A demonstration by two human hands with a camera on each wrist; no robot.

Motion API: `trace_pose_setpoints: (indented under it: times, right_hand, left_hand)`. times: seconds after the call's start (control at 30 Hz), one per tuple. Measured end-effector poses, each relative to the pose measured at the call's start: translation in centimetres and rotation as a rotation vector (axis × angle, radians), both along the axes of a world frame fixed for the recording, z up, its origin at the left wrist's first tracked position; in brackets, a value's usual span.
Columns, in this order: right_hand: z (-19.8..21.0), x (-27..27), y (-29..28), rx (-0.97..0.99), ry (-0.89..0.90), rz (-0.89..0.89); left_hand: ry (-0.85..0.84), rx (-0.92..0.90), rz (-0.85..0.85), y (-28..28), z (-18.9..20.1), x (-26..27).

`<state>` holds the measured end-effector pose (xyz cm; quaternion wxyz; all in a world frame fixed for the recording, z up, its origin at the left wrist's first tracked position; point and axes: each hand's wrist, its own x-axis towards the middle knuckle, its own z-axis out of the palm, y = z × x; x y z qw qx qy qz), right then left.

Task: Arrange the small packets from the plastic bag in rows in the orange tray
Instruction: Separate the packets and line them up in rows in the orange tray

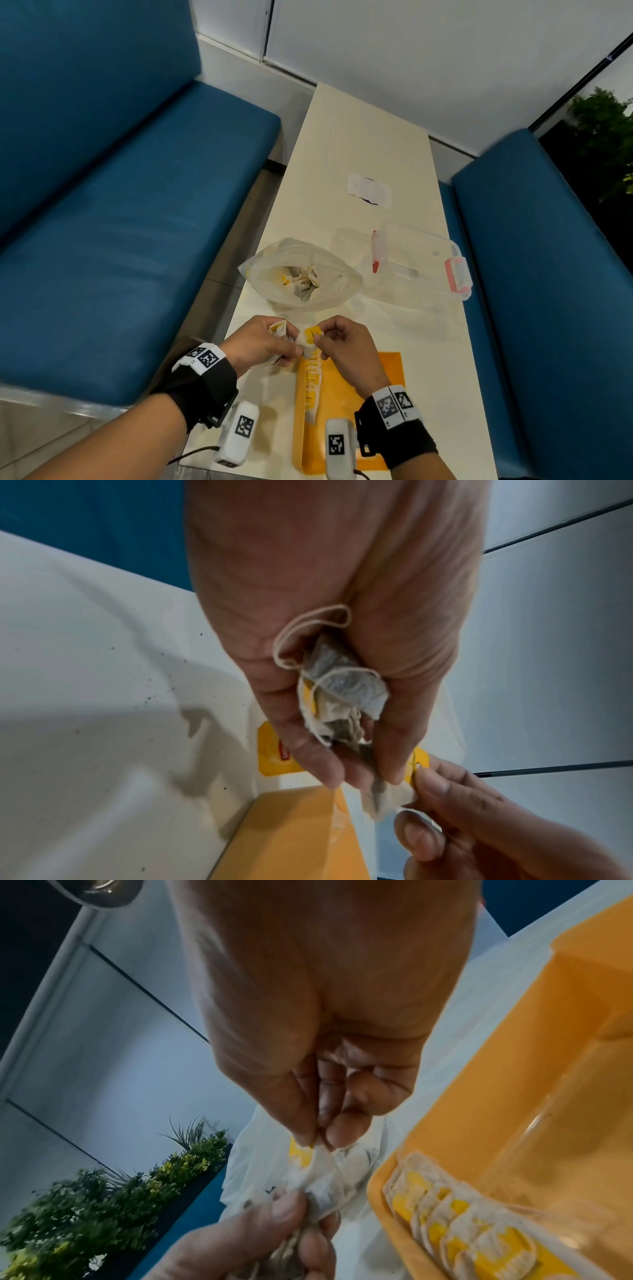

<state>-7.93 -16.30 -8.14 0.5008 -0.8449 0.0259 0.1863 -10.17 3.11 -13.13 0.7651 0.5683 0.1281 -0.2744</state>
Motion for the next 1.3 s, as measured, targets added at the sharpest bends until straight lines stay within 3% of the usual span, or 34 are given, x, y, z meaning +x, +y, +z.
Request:
trace_pose_setpoints:
  times: [0.23, 0.57, 1.03, 1.3]
  right_hand:
    - [0.2, 0.0, -1.0, -0.076, -0.078, -0.021]
    - [-1.0, -1.7, -4.1, -0.018, 0.17, 0.052]
    - [-4.6, -6.2, -4.0, -0.169, 0.494, 0.188]
    - [-6.3, -6.7, -2.6, -0.17, 0.455, 0.062]
  left_hand:
    - [0.059, -0.044, 0.028, -0.2, -0.3, -0.1]
    - [0.124, -0.019, 0.139, -0.8, -1.0, 0.5]
    - [0.059, 0.12, -0.016, -1.8, -1.3, 0.7]
    - [0.043, 0.158, -0.035, -2.3, -1.3, 0.3]
